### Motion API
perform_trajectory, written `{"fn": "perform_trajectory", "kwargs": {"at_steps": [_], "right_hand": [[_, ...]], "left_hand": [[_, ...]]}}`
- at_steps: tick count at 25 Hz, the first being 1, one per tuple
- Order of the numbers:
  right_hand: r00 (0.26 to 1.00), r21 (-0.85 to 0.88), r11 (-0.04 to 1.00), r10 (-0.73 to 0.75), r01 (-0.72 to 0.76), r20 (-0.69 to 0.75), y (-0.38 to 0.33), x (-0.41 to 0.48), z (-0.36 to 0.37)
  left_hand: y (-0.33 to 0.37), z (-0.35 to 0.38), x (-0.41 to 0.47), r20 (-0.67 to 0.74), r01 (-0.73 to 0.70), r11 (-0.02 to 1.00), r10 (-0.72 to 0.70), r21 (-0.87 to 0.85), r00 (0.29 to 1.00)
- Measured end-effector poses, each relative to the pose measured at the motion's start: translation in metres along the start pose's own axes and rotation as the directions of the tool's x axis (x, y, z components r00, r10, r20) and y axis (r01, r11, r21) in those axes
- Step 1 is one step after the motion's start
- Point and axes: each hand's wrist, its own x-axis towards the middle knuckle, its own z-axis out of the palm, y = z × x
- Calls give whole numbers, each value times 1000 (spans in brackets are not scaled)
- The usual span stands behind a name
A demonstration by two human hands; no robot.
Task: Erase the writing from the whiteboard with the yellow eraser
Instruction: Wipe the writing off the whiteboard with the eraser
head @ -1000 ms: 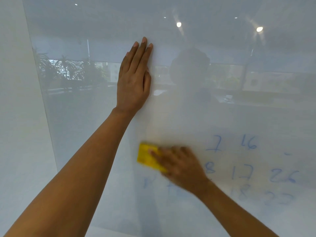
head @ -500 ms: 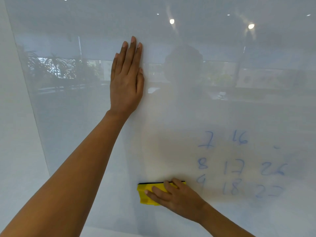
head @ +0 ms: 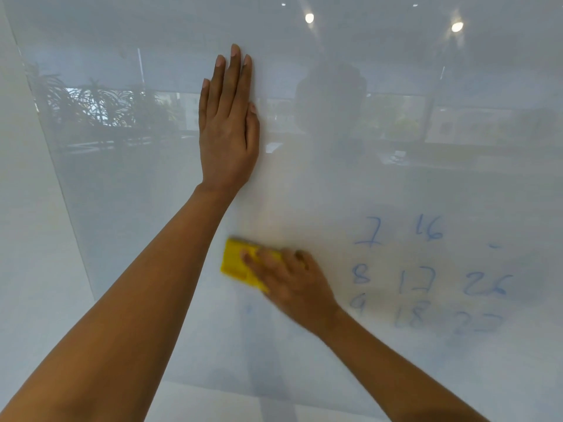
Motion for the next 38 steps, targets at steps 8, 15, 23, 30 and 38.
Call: {"fn": "perform_trajectory", "kwargs": {"at_steps": [8,15,23,30,38], "right_hand": [[890,99,917,-399,387,219,-7,-82,-10],[980,57,980,195,-192,-49,35,1,-16],[791,146,890,-452,432,412,8,-155,-31],[847,-2,849,528,-529,-61,111,-86,-59],[966,-63,969,244,-240,86,83,-78,-59]], "left_hand": [[1,-4,-3,39,3,1000,-3,-20,999],[9,1,-6,9,53,998,-53,-16,999],[14,2,-11,5,86,996,-86,-13,996],[32,12,-12,-59,183,983,-183,-1,981],[49,18,-22,27,67,998,-67,14,997]]}}
